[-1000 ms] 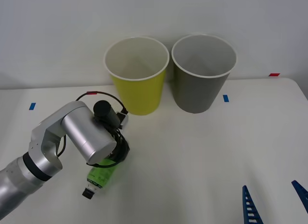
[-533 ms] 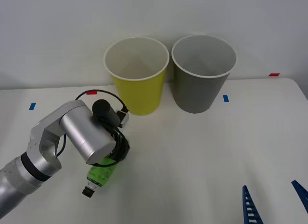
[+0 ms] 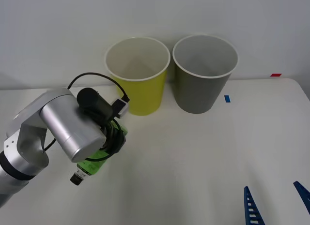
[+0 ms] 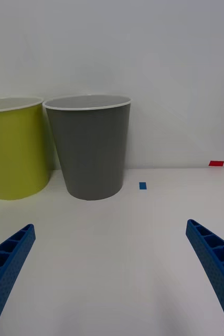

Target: Put cans in the gray bin and PET bottles in the light green bin.

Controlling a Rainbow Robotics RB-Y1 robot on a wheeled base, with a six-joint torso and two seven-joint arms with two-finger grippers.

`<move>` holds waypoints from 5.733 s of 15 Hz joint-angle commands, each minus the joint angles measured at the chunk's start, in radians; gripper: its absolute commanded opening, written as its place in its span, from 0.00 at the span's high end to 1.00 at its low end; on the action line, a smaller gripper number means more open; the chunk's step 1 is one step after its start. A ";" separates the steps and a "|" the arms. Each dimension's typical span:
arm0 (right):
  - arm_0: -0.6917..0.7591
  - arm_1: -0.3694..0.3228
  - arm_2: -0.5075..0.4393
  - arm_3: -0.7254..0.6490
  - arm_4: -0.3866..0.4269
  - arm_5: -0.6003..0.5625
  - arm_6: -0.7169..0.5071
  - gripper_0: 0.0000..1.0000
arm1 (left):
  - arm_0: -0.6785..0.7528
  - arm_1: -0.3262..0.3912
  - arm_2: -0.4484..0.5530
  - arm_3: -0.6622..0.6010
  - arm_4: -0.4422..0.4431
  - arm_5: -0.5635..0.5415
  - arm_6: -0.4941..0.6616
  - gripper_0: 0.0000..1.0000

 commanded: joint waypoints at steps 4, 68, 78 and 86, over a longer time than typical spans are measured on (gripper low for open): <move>0.000 0.000 0.000 0.000 0.000 0.000 0.000 0.00 | 0.169 -0.033 0.233 -0.145 0.062 0.023 -0.143 1.00; 0.000 0.000 0.000 0.000 0.000 0.000 0.000 0.00 | -0.290 -0.282 0.408 0.278 -0.019 -0.943 -0.274 1.00; 0.000 0.000 0.000 0.000 0.000 0.000 0.000 0.00 | -0.227 -0.242 0.384 0.330 0.030 -1.084 -0.275 1.00; 0.000 0.000 0.000 0.000 0.000 0.000 0.000 0.00 | -0.227 -0.233 0.384 0.330 0.032 -1.092 -0.266 0.00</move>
